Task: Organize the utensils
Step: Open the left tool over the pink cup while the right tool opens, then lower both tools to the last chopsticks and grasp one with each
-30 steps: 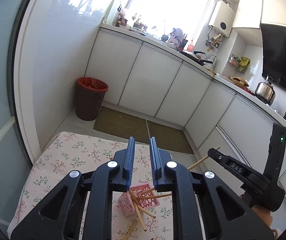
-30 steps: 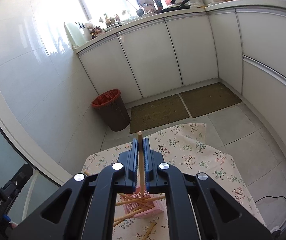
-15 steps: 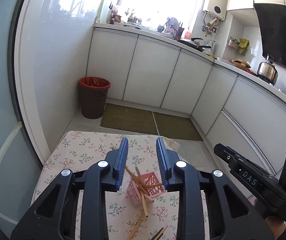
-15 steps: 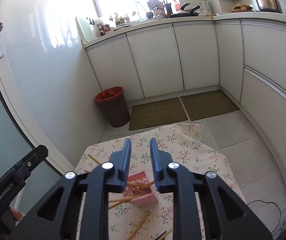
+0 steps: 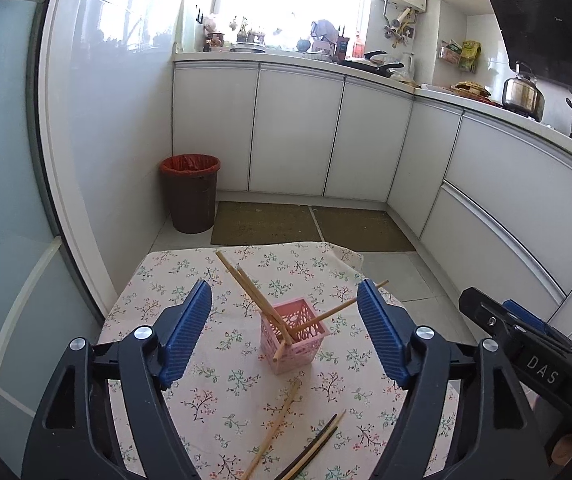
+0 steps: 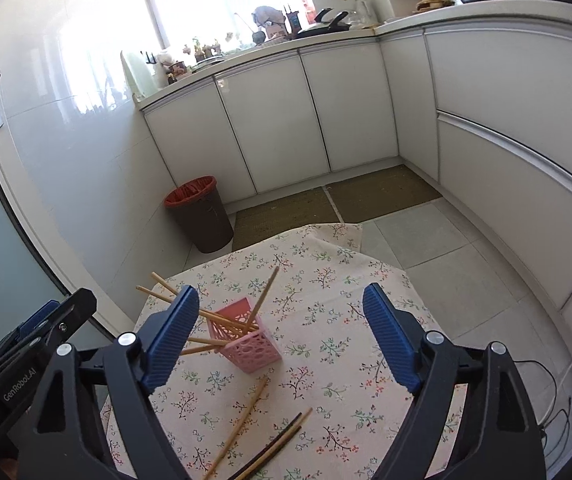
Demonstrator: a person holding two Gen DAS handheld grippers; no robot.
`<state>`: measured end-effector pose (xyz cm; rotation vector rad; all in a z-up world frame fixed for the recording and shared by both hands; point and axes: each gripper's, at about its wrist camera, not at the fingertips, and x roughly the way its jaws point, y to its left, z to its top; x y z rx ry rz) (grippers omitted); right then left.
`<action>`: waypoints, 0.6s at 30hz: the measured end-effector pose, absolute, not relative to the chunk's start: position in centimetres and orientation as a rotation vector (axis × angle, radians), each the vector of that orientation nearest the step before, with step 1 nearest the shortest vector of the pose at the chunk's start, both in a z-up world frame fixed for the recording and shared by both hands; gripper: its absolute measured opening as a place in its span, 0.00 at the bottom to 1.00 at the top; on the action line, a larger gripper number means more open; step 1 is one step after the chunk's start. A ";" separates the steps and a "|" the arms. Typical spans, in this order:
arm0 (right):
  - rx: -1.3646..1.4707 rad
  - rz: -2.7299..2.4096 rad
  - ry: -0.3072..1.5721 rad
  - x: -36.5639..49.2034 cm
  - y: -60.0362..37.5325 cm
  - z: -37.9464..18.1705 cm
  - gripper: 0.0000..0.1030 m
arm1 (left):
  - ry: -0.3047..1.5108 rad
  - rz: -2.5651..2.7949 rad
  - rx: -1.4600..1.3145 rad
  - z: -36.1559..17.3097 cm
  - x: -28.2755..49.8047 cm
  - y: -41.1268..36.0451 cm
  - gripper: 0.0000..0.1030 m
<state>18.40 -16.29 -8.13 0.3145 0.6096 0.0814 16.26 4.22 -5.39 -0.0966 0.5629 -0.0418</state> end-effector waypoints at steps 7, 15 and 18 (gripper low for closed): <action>0.300 0.085 0.683 15.7 -18.1 -11.5 0.93 | 0.645 -0.071 -0.061 -7.5 14.3 3.8 0.93; 0.350 0.070 0.896 13.7 -20.7 -20.3 0.93 | 0.934 -0.067 0.053 -15.5 15.3 2.5 0.93; 0.374 0.036 1.001 13.8 -22.0 -23.6 0.93 | 1.010 -0.085 0.129 -18.4 15.4 1.2 0.93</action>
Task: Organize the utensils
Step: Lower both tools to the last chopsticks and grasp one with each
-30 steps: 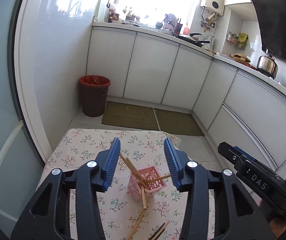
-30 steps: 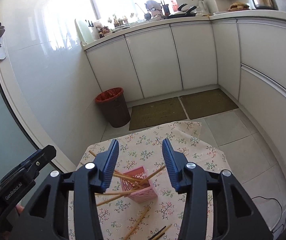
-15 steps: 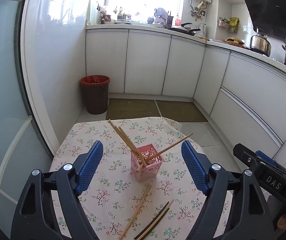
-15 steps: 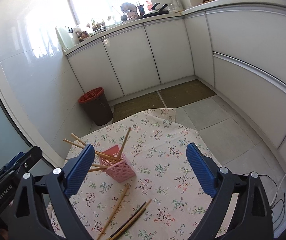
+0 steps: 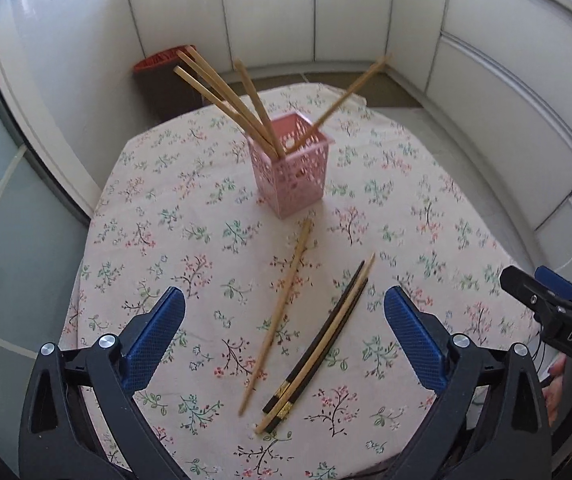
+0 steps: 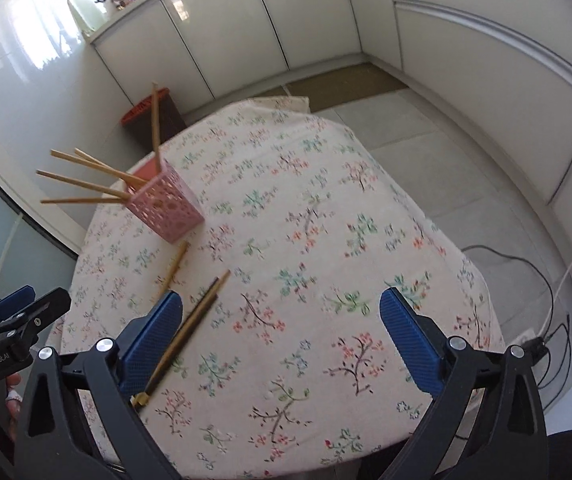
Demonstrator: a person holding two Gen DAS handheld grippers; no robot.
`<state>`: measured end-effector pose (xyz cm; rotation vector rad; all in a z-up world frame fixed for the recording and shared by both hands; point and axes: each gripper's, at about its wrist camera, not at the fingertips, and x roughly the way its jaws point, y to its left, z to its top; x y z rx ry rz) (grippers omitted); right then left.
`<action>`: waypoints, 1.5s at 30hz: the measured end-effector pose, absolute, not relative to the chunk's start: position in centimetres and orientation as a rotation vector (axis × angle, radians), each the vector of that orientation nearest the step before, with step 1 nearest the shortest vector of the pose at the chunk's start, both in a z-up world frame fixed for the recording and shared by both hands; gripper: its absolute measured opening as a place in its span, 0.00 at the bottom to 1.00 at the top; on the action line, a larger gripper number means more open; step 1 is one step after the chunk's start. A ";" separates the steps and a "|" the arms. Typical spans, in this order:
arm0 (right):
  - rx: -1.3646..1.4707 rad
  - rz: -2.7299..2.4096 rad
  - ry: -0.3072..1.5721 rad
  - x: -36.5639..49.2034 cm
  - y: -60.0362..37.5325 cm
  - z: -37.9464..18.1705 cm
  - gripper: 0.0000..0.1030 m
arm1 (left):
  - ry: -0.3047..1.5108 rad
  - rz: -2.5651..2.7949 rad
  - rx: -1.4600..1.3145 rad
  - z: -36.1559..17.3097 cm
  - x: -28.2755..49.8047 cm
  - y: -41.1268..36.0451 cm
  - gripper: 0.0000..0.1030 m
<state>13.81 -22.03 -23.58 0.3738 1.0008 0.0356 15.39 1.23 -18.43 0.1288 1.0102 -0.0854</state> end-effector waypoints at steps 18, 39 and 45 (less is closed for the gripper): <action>0.693 -0.026 1.244 14.8 -26.7 -29.7 0.93 | 1.087 0.016 0.064 -28.5 22.8 0.3 0.65; 0.602 0.019 1.309 21.9 -18.9 -29.7 0.90 | 0.983 -0.198 0.060 -21.9 17.9 1.2 0.06; 0.522 -0.019 1.385 24.9 -15.1 -31.4 0.40 | 0.847 -0.223 0.036 -17.7 14.8 1.8 0.06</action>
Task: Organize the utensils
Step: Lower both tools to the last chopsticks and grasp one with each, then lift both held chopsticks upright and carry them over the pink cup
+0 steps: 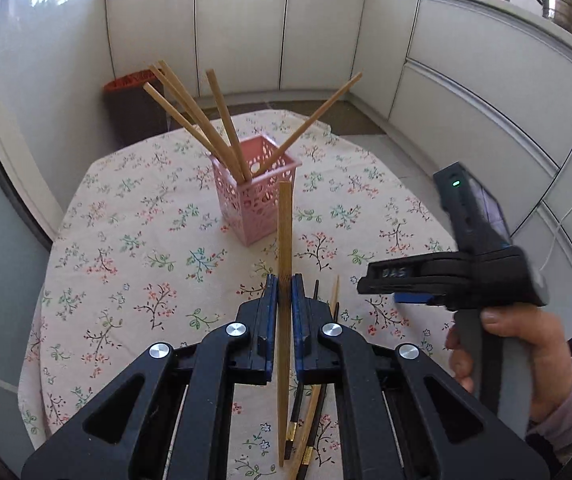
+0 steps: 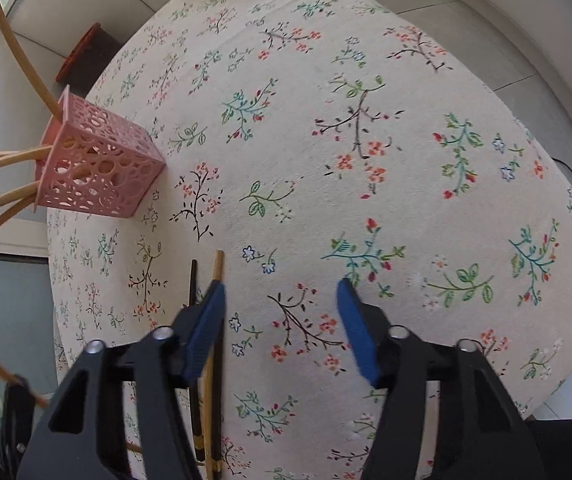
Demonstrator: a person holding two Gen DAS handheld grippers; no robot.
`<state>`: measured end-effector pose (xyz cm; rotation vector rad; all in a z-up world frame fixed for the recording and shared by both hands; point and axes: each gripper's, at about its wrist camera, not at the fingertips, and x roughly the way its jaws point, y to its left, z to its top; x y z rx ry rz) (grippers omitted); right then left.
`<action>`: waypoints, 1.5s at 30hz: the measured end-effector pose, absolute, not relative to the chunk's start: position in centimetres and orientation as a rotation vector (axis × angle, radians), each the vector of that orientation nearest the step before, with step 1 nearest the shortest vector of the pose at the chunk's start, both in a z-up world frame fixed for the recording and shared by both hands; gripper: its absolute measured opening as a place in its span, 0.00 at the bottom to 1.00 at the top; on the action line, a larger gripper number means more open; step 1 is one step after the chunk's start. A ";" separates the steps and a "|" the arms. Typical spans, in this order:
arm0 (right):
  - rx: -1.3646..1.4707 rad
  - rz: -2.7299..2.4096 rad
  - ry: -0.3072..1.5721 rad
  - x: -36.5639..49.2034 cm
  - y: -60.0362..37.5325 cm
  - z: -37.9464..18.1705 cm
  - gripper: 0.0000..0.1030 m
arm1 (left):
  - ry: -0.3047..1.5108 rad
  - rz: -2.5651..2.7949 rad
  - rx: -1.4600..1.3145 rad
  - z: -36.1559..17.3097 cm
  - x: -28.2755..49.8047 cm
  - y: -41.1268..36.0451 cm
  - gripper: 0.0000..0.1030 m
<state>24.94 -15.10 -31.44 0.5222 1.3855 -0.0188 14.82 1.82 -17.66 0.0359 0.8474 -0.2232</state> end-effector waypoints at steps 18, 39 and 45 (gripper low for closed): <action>0.443 -0.034 1.306 25.9 -10.5 -31.5 0.06 | 0.742 -0.204 -0.040 -14.7 13.9 5.0 0.06; 0.576 0.188 0.929 14.6 -18.8 -17.4 0.05 | 0.599 -0.259 -0.100 -9.8 10.4 4.3 0.06; 0.528 0.227 0.826 12.6 -19.8 -12.3 0.05 | 0.552 -0.237 -0.109 -8.0 9.3 4.4 0.06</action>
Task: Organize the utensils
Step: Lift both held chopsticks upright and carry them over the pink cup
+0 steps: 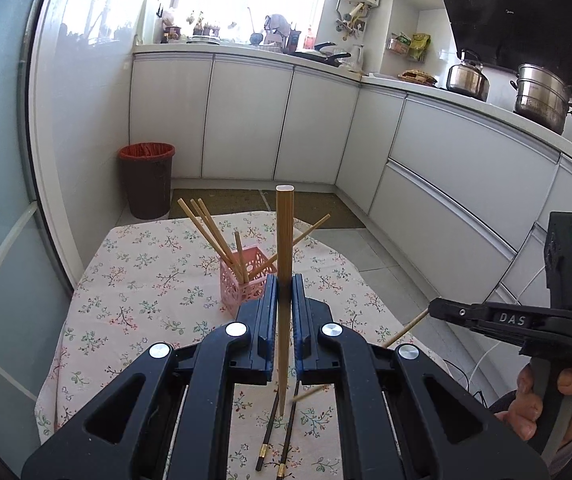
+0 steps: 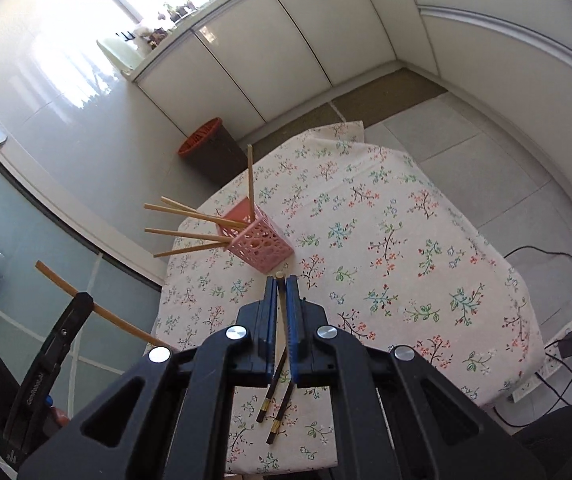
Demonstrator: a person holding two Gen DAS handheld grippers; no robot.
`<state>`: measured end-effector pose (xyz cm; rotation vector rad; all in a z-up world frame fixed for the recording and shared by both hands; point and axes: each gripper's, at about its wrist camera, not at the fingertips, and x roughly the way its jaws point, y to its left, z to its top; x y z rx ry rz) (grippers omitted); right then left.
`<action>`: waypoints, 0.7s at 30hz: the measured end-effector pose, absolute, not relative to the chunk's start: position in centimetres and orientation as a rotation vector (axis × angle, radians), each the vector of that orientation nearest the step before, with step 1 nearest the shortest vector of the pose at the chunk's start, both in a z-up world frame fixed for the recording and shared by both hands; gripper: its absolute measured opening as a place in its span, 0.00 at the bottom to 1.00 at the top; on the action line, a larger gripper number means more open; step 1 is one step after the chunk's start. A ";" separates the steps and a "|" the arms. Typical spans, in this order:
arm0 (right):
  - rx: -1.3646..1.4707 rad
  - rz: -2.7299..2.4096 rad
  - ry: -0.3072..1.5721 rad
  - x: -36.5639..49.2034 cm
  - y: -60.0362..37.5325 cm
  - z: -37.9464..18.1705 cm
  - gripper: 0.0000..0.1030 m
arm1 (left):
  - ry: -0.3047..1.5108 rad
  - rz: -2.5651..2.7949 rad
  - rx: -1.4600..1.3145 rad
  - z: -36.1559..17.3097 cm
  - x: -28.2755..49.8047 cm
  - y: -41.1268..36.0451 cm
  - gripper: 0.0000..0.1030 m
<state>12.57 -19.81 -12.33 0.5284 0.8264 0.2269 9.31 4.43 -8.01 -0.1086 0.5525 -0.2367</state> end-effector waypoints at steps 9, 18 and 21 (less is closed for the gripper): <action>0.554 0.263 0.679 13.9 -21.9 -5.1 0.05 | 0.471 -0.184 -0.138 -3.5 11.0 5.1 0.06; 0.544 0.295 0.585 16.4 -21.9 -0.6 0.05 | 0.371 -0.179 -0.141 0.5 13.9 4.1 0.06; 0.544 0.306 0.561 17.3 -21.8 0.4 0.05 | 0.353 -0.171 -0.145 1.0 15.8 3.7 0.06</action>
